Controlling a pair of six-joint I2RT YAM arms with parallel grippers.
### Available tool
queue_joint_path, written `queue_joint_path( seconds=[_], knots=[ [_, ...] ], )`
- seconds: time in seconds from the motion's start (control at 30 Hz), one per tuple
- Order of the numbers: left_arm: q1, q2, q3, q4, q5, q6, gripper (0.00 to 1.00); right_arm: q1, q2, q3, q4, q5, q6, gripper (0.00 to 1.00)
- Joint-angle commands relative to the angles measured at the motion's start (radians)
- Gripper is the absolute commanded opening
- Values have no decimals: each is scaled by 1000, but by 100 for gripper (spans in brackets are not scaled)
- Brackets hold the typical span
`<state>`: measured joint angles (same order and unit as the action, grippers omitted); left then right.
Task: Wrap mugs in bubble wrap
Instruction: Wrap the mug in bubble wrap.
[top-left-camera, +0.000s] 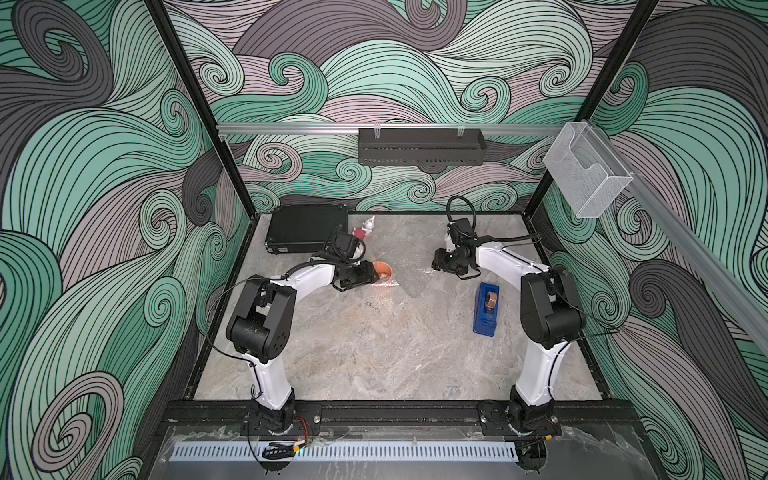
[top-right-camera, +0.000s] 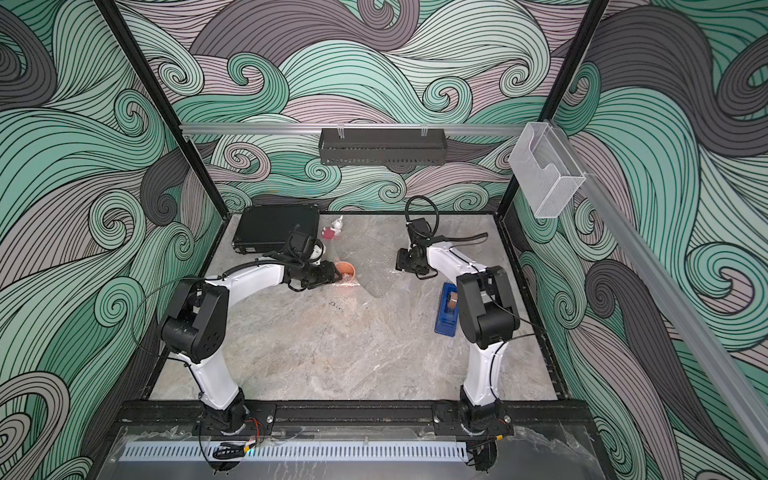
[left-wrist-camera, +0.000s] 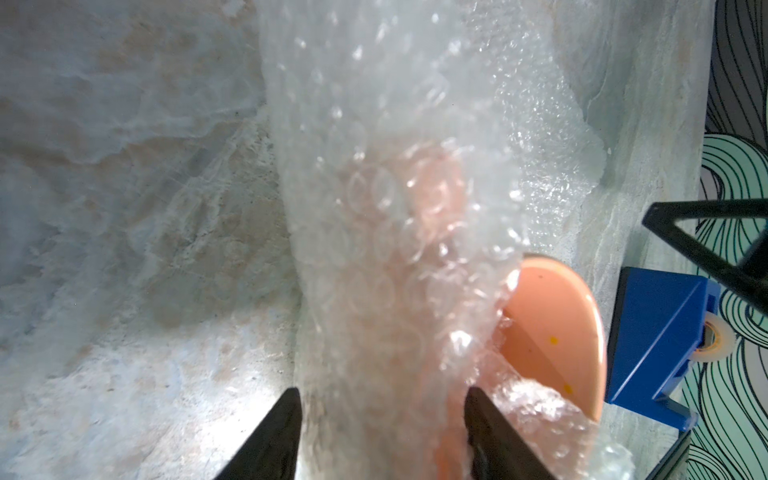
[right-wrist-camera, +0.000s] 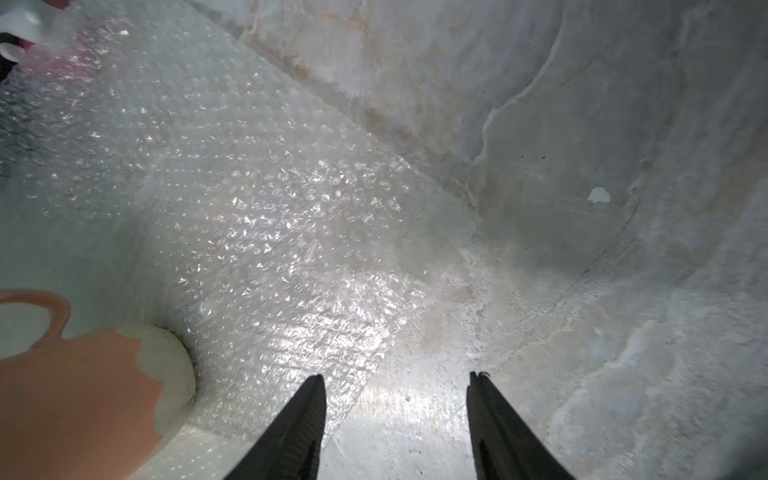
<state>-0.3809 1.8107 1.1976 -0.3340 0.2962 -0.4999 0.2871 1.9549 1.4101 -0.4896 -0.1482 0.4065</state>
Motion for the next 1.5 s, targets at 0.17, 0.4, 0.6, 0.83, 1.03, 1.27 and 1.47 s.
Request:
queue_joint_path(
  seconds=[0.17, 0.4, 0.6, 0.83, 1.03, 1.27, 1.47],
  knots=[
    [7, 29, 30, -60, -25, 24, 59, -67, 85, 58, 32, -155, 91, 59],
    [7, 31, 38, -72, -26, 29, 59, -72, 173, 121, 40, -227, 134, 59],
    [8, 44, 50, -83, -15, 32, 59, -72, 222, 144, 67, -273, 172, 51],
    [7, 41, 46, -76, -14, 31, 59, -69, 156, 129, 105, -319, 181, 20],
    [7, 44, 48, -75, -18, 34, 59, -31, 43, 121, 126, -352, 178, 0],
    [7, 49, 52, -77, -17, 33, 59, 84, -50, 113, 125, -392, 167, 0],
    [7, 56, 54, -73, -13, 32, 59, 204, -44, 125, 125, -408, 167, 0]
  ],
)
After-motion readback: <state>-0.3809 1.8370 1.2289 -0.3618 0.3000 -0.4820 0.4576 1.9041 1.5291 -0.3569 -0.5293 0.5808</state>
